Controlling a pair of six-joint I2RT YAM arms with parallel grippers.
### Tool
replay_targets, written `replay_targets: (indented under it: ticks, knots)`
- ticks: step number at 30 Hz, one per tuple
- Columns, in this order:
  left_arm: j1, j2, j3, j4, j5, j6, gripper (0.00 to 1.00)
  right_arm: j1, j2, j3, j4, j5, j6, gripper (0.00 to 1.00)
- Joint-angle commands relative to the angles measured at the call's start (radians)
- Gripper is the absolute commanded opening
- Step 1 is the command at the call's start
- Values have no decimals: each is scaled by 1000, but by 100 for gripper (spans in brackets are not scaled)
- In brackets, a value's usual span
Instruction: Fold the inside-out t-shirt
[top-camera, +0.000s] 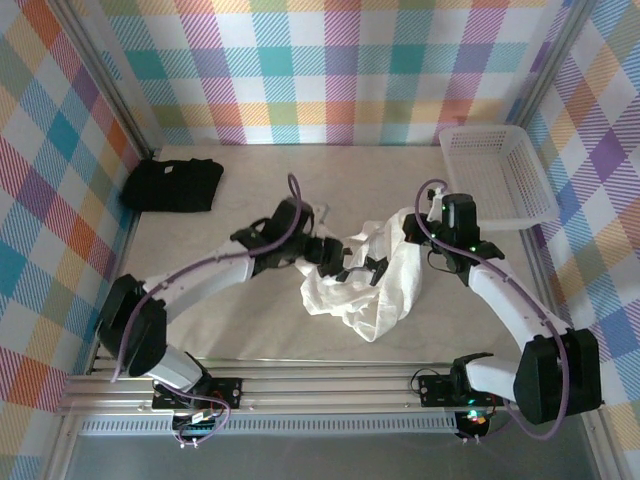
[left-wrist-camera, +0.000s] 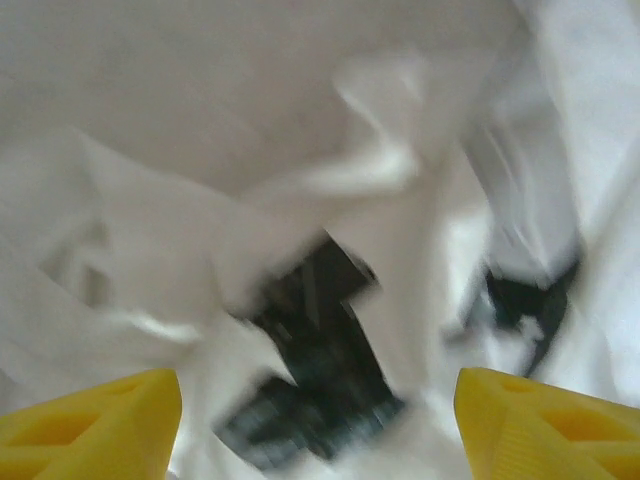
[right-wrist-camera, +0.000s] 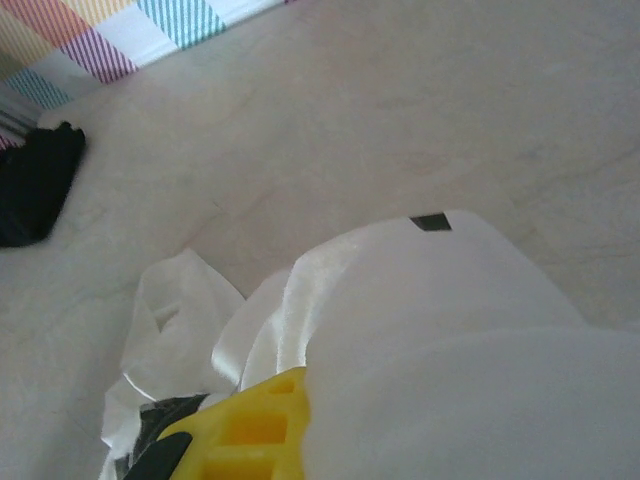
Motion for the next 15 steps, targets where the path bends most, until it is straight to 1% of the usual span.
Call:
replay_targets:
  ticks: [1,3,5,8,10,12,13,15]
  knots:
    - [-120,-26,-74,140,37,62,72,-7,26,49,-23,-19,-45,5]
    - [-168,20,-63,116,32,108,72,-11,35,58,-29,-23,-53,5]
    - [-218,76,-44,101,3,162,72,-14,34,65,-35,-26,-61,6]
    - [-286,177,10,60,-78,234,74,-18,25,68,-37,-27,-64,7]
    - [-309,236,42,48,-150,254,73,-19,21,70,-40,-33,-65,7]
    - [-309,281,64,48,-241,246,67,-20,18,70,-42,-39,-66,7]
    - [-309,292,68,59,-289,242,61,-20,17,71,-46,-40,-69,7]
    - [-308,296,71,78,-341,241,45,-22,11,71,-57,-39,-78,7]
